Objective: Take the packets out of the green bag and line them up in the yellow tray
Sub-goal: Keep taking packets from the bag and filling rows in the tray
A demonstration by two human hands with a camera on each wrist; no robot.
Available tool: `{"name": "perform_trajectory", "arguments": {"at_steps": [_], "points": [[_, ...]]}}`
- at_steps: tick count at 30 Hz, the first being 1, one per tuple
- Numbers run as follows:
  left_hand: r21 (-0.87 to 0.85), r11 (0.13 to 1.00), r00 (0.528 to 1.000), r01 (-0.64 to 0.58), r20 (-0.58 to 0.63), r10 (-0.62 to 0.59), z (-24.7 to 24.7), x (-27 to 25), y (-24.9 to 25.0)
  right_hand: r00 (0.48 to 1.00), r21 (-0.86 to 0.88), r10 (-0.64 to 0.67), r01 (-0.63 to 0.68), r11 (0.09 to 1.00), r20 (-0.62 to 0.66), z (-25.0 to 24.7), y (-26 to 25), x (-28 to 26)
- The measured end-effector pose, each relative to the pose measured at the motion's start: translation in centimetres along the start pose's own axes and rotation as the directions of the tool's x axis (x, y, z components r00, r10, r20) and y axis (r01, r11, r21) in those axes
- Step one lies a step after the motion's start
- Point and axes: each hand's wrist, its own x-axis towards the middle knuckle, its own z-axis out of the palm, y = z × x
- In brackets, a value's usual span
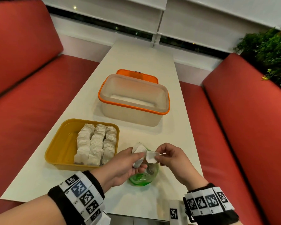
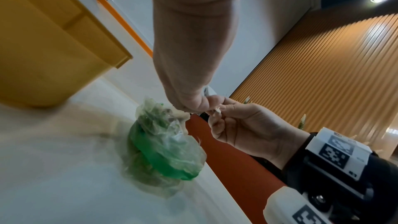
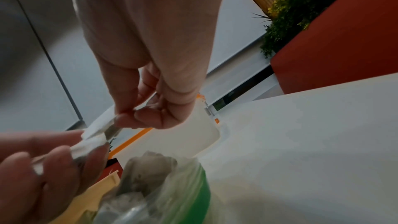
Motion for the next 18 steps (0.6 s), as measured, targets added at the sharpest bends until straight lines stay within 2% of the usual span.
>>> {"name": "perform_trajectory", "arguments": {"at_steps": [4,7,12,15,16,18], "points": [[-0.015,1.0,1.0,0.008,0.027,-0.008,0.2,0.1,0.1,0.996,-0.08,0.003,0.005,0.997,0.092,0.3,-0.5,-0.3],[0.006,1.0,1.0,-0.011,0.008,0.011,0.2,0.2,-0.1,0.996,-0.16,0.004,0.01,0.987,0.086,0.3,-0.9,-0.6],[-0.031,0.998,0.999,-0.046,-0.03,0.045,0.4,0.5,0.0,0.997,-0.082,0.029,-0.024,0.996,0.065,0.5,-0.8,-0.8],[-0.057,0.997,0.998,-0.048,-0.042,0.045,0.3,0.6,0.3,0.992,-0.141,-0.096,0.106,0.984,0.08,0.4,-0.7,-1.2],[-0.07,0.997,0.998,-0.043,-0.042,0.041,0.3,0.7,0.5,0.982,-0.22,-0.169,0.184,0.958,0.088,0.4,-0.6,-1.3],[-0.081,0.996,0.999,-0.024,-0.025,0.022,0.2,0.7,0.7,0.941,-0.429,-0.313,0.337,0.838,0.128,0.5,-0.2,-1.3]]}}
